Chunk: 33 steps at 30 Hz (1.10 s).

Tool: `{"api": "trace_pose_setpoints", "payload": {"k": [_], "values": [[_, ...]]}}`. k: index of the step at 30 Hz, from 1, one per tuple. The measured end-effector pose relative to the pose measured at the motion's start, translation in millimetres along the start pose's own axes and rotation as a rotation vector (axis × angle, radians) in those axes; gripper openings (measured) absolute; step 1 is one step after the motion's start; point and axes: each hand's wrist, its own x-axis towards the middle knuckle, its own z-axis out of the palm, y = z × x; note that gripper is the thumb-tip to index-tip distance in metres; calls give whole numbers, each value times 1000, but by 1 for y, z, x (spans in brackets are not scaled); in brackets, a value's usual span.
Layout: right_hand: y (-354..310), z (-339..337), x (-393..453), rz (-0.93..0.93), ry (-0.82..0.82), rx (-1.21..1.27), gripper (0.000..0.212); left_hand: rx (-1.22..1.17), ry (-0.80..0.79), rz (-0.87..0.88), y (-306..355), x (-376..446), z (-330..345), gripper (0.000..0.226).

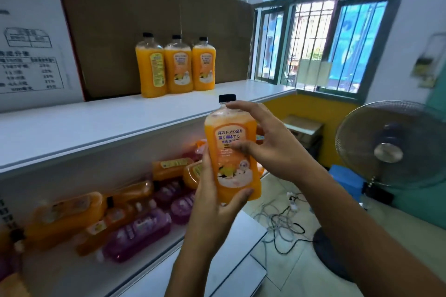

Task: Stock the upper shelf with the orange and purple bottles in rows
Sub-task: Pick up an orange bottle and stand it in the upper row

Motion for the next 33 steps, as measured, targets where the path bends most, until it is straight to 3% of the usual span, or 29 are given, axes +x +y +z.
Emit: {"api": "trace_pose_setpoints", "payload": {"k": [5, 12, 20, 28, 33], "values": [[-6, -13, 11, -28, 20, 16, 56, 87, -104, 63, 11, 19, -5, 115], [6, -31, 28, 13, 62, 25, 69, 269, -101, 137, 17, 59, -1, 111], [56, -59, 70, -75, 2, -64, 93, 536, 24, 209, 4, 126, 33, 113], [138, -113, 141, -272, 43, -112, 97, 761, 153, 213, -6, 223, 83, 118], [187, -133, 188, -313, 9, -79, 93, 901, 161, 106, -9, 272, 101, 118]]}}
